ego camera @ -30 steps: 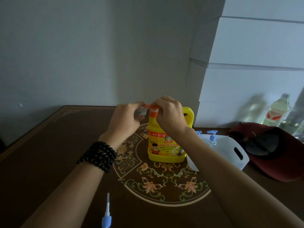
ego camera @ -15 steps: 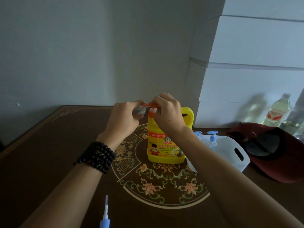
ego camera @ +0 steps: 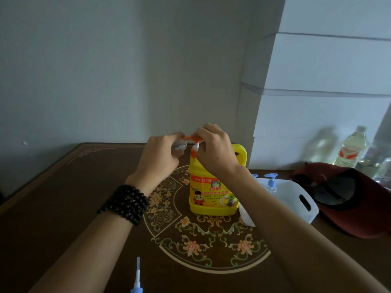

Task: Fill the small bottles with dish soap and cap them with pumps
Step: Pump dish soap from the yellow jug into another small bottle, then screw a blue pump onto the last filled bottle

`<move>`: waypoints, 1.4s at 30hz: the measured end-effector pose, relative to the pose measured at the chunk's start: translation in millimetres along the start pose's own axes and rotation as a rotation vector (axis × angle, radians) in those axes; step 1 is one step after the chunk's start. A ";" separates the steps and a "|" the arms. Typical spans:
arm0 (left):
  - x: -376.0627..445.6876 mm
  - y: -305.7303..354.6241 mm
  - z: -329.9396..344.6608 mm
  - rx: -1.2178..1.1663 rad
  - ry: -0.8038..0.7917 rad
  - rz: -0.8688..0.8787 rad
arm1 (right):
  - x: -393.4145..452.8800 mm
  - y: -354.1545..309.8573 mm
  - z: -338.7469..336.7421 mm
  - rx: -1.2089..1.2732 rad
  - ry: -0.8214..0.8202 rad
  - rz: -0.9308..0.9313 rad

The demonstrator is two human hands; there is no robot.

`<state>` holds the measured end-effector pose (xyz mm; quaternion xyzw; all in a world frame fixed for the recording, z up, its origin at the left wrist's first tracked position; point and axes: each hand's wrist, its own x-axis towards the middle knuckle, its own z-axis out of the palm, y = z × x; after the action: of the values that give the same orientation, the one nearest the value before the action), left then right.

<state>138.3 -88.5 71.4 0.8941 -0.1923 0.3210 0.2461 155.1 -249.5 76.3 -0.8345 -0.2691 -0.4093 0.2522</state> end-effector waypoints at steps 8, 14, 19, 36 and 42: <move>-3.3 -7.0 8.4 0.014 0.002 0.022 | -6.5 2.5 12.3 0.020 0.071 0.045; -4.3 -8.2 9.8 0.007 -0.005 0.003 | -9.8 2.5 13.3 0.030 0.038 0.050; 0.4 -5.6 4.3 -0.023 0.016 0.011 | -7.1 -0.1 4.8 0.017 -0.009 0.036; -48.8 -19.3 -8.2 -0.583 0.102 -0.344 | -39.3 -43.2 1.1 0.283 0.114 0.266; -96.1 -16.6 -38.5 -0.592 0.092 -0.333 | -81.6 -73.1 2.6 0.458 0.040 0.341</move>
<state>59.0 -35.6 27.7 0.7876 -0.1171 0.2468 0.5523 66.1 -214.4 22.7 -0.7810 -0.2052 -0.3059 0.5044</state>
